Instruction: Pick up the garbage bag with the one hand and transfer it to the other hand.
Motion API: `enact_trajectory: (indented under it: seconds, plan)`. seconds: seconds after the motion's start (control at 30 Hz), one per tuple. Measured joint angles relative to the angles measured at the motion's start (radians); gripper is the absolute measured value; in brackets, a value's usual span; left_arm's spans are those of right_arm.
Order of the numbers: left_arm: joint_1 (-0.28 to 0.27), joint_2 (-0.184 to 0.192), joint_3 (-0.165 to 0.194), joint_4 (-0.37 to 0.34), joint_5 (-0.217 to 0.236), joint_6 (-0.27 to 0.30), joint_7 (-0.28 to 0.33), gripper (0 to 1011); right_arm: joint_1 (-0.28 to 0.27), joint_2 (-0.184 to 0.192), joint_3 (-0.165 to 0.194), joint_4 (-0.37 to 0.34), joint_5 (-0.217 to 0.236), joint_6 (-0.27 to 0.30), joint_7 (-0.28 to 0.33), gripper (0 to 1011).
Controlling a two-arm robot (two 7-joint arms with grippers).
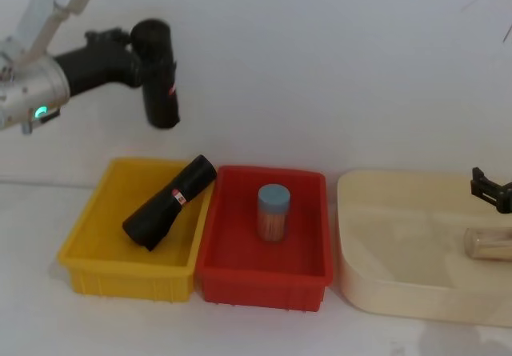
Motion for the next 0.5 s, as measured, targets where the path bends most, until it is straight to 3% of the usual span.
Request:
enact_trajectory:
  seconds: [0.27, 0.5]
  plan:
    - [-0.088, -0.041, 0.024, 0.041, -0.015, -0.046, -0.055, 553, -0.005, 0.019, 0.01, -0.02, 0.027, -0.043, 0.058, 1000]
    - [-0.183, -0.107, 0.06, 0.142, -0.028, -0.11, -0.118, 553, -0.014, 0.04, 0.023, -0.044, 0.076, -0.091, 0.133, 1000]
